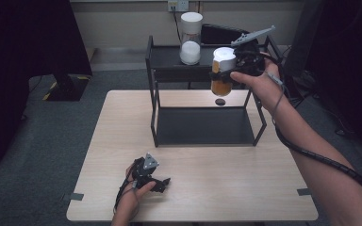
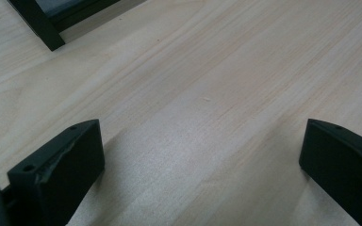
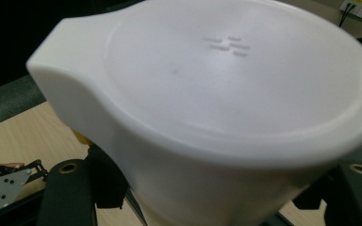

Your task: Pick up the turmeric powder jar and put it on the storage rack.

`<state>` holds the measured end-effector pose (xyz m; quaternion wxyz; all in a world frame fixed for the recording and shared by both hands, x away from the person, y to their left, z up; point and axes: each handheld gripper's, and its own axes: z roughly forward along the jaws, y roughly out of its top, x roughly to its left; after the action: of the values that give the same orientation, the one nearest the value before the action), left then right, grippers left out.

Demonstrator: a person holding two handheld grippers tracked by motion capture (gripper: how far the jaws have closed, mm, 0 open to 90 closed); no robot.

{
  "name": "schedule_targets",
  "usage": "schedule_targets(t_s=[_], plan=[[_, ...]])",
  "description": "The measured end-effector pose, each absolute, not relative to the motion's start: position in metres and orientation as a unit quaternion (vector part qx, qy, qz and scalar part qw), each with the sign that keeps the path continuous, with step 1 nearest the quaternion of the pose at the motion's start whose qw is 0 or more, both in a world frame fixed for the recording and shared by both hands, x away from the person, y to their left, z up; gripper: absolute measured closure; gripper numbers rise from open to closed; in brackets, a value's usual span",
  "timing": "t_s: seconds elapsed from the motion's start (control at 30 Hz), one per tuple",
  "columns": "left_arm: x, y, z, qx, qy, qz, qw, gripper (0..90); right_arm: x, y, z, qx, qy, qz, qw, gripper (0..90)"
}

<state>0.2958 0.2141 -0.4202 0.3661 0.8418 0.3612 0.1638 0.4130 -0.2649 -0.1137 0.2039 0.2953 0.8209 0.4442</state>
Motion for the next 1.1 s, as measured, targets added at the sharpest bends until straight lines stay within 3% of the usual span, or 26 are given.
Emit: schedule_targets(t_s=[1.1], plan=[[0.296, 0.214, -0.42, 0.842, 0.361, 0.164, 0.365, 0.0, 0.436, -0.253, -0.06, 0.322, 0.798, 0.453, 0.234, 30.7]])
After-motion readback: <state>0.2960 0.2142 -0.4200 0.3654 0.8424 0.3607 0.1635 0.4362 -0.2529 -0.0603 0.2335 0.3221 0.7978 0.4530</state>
